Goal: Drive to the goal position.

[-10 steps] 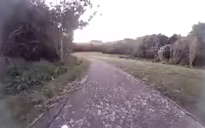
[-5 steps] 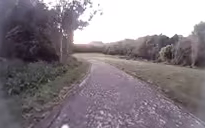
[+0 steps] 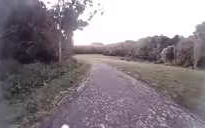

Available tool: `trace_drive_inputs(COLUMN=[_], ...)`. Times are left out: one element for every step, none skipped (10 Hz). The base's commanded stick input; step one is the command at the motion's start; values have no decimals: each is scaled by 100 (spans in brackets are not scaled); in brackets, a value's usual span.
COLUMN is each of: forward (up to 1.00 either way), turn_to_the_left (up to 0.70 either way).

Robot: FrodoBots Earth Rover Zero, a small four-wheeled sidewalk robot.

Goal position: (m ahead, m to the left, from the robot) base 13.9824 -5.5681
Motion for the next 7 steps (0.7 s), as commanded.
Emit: trace_drive_inputs(forward=[50,50,50,50,50,50,50], turn_to_the_left=[0,0,0,0,-2,-33,-50])
